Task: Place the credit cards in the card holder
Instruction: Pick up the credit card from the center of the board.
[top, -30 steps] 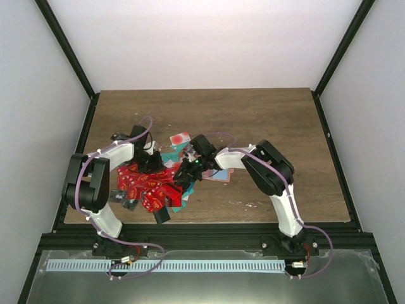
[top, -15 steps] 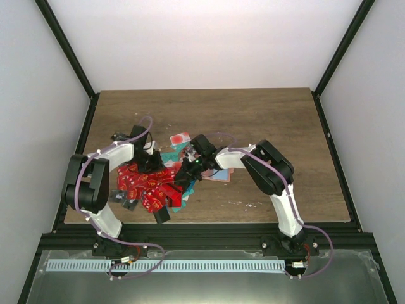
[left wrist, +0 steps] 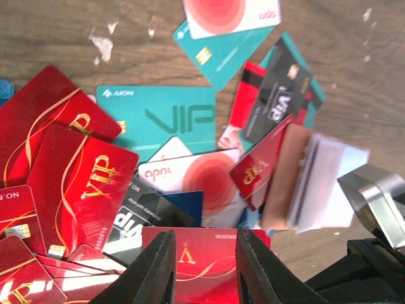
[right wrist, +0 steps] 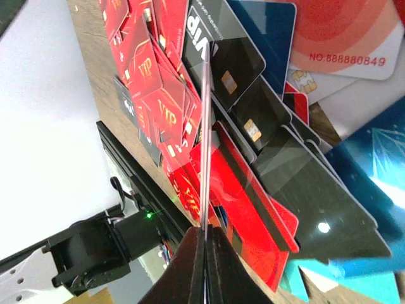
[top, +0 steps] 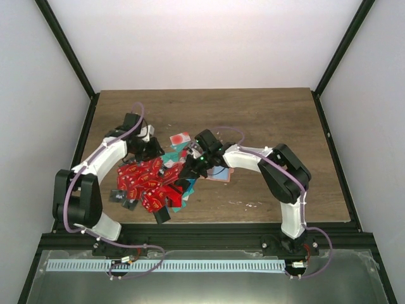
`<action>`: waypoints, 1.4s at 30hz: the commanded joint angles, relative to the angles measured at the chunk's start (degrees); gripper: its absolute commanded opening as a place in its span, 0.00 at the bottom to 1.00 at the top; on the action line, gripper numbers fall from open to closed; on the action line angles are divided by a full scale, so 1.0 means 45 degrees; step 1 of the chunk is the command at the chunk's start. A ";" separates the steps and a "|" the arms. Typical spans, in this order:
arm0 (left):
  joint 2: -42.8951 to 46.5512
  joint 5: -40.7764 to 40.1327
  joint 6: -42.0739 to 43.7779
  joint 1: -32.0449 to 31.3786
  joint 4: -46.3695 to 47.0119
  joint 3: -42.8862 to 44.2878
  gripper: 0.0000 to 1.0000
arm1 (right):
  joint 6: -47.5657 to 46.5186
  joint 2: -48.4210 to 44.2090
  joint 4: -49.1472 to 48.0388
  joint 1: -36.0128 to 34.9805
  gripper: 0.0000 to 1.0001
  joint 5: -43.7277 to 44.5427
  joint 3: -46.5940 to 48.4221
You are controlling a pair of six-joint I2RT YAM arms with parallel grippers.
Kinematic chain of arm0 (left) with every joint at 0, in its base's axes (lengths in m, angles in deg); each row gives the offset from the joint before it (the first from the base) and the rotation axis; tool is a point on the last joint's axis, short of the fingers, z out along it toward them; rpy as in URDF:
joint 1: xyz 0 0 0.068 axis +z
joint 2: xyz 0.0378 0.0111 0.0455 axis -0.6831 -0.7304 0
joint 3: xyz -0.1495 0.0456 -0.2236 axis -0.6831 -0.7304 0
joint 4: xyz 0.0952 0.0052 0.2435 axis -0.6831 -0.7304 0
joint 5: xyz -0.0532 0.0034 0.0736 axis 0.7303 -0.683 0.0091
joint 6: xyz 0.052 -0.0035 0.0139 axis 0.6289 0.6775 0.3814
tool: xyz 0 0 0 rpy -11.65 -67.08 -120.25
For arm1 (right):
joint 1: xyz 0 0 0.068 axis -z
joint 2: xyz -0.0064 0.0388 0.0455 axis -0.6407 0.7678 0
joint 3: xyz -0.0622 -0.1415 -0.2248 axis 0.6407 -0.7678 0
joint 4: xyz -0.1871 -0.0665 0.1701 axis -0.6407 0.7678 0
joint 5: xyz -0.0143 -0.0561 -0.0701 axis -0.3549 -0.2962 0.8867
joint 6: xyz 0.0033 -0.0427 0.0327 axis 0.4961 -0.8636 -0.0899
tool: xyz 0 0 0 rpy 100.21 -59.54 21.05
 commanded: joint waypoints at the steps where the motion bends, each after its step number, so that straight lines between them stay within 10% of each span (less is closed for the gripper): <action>1: 0.0640 0.0343 -0.0545 0.0004 -0.0384 0.0449 0.29 | -0.0951 -0.0858 0.1584 0.0155 0.01 0.0648 0.0023; 25: 0.1832 0.0516 -0.1387 0.0004 -0.0086 0.0119 0.33 | -0.4556 -0.1626 0.5054 0.0236 0.01 0.0733 0.1703; 31: 0.2079 0.1209 -0.1027 0.0004 0.0424 -0.0503 0.35 | -0.5977 -0.2310 0.7320 0.0001 0.01 0.3338 0.2501; 42: 0.3018 0.2919 -0.3471 -0.0005 0.1001 -0.1239 0.41 | -0.7614 -0.4292 0.4285 -0.0630 0.01 0.6736 0.0605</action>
